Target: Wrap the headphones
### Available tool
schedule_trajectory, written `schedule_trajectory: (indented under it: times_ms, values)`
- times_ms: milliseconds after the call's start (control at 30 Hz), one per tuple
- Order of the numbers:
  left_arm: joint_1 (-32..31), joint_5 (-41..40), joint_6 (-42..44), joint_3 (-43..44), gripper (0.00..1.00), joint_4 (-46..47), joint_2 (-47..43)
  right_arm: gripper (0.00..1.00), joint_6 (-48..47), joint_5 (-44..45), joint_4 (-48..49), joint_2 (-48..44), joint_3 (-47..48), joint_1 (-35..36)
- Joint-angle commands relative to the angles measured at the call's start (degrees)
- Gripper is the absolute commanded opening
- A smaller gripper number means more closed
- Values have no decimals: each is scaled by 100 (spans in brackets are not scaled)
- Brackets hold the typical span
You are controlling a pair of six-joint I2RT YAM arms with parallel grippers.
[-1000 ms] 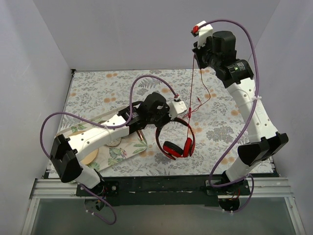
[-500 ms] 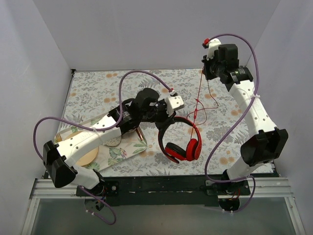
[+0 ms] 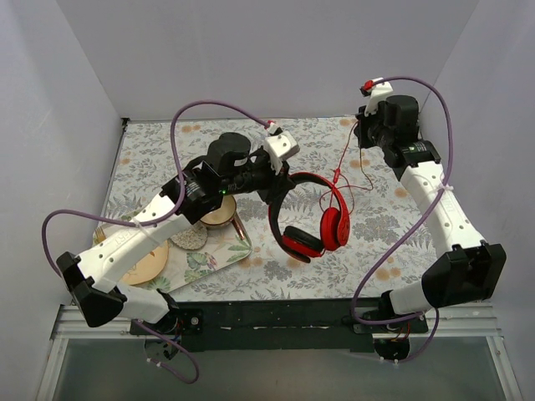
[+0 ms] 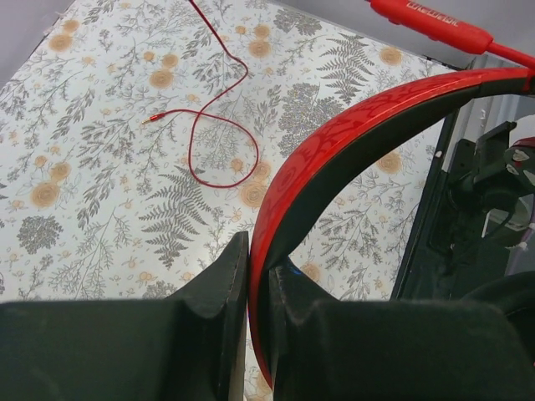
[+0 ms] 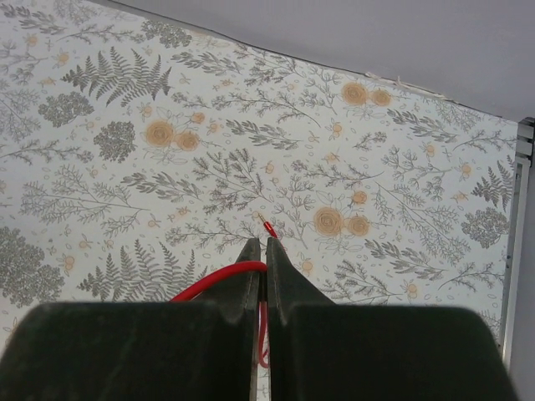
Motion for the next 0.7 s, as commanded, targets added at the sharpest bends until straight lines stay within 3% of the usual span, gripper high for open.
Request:
schedule_trajectory:
  times_ms: [0,133,400,500,667]
  values:
    - [94,152,-324,276,0,126,-314,1,161,-162,509,-110,-88,-94]
    - [146,680,-675,557,0,47,-288,1,327,-496,579,145,-140,-94]
    - [453,919,-1947,1725,0,-6,221,1,678,-2385,1878,497,-965,468]
    - [840,762,-2414,2244,0,-32,494,9,1055,-2790,3055,506,-1614,846]
    - [1271,252,-2767,2745,0,-129,723,31,1645,-2835,4899,690,-2301,1312]
